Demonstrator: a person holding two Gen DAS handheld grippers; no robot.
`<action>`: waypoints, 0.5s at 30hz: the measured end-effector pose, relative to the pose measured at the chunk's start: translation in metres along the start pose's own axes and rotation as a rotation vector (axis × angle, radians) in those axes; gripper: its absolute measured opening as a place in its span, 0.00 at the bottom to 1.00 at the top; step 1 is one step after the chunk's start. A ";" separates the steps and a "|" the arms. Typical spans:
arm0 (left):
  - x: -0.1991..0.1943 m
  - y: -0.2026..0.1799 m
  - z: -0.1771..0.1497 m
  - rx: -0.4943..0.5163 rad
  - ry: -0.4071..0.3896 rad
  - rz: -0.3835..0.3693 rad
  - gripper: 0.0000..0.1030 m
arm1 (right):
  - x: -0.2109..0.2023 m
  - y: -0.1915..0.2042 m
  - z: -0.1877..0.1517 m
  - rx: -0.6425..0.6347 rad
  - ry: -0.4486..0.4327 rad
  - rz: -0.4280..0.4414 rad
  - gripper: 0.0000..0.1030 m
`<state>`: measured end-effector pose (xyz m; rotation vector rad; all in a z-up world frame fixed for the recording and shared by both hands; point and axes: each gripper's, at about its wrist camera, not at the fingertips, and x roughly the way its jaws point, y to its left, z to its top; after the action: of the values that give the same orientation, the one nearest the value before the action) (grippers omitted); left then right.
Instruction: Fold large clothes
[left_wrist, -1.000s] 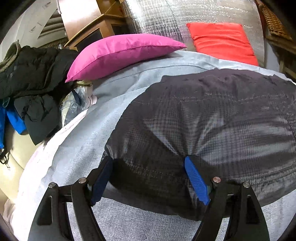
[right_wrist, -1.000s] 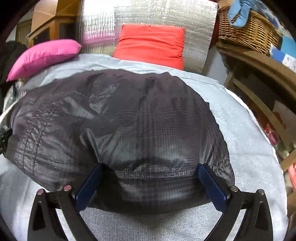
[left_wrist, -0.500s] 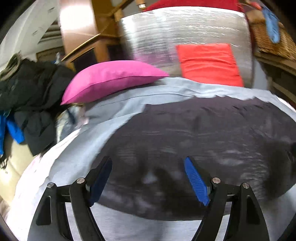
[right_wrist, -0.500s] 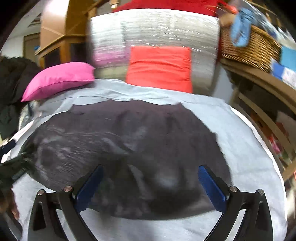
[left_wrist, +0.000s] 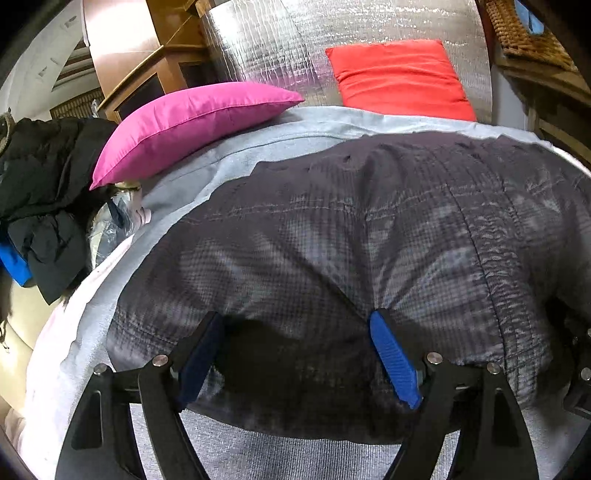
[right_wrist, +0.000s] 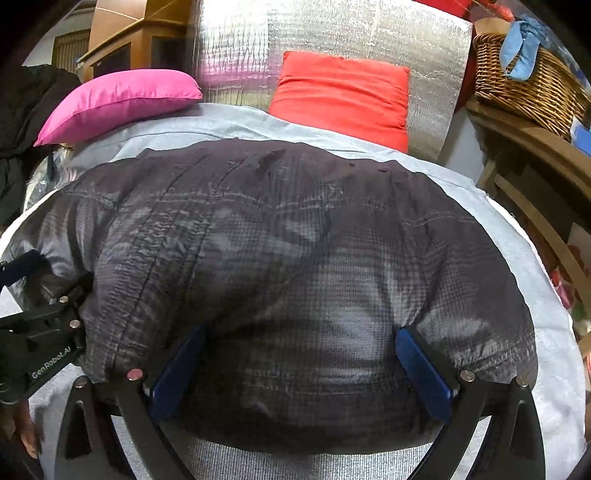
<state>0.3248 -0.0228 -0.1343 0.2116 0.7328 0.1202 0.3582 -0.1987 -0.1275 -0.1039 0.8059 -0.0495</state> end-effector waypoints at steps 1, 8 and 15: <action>-0.006 0.002 0.001 -0.006 -0.006 -0.016 0.80 | -0.003 0.000 0.001 0.001 0.004 0.007 1.00; -0.022 0.053 0.015 -0.116 -0.054 0.026 0.80 | -0.047 -0.035 0.028 0.048 -0.074 0.014 1.00; 0.005 0.049 0.002 -0.068 0.029 0.060 0.81 | 0.010 -0.074 0.023 0.145 0.088 0.028 1.00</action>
<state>0.3277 0.0251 -0.1247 0.1670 0.7499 0.2059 0.3810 -0.2711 -0.1107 0.0469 0.8887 -0.0862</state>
